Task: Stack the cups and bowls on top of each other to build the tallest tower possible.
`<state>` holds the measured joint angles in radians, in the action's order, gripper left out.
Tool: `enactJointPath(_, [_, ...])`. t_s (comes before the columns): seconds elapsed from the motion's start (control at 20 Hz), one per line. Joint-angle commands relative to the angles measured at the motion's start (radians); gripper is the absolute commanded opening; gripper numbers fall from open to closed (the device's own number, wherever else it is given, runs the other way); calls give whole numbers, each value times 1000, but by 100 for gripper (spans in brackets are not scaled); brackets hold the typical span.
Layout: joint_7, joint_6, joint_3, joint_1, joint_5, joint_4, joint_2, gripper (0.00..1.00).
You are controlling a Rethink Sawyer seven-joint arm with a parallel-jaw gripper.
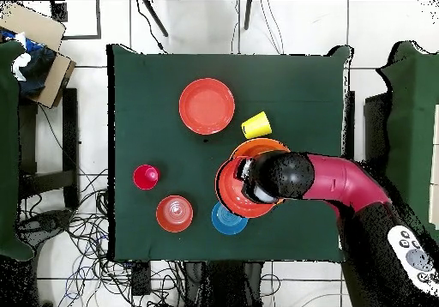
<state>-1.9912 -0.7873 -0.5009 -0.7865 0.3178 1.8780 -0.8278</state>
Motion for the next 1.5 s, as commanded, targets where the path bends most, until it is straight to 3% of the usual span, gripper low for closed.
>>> enactJointPath(0.05, [130, 44, -41, -4, 77, 29, 51, 100])
enactJointPath(1.5, [156, 35, -73, -57, 77, 40, 70, 100])
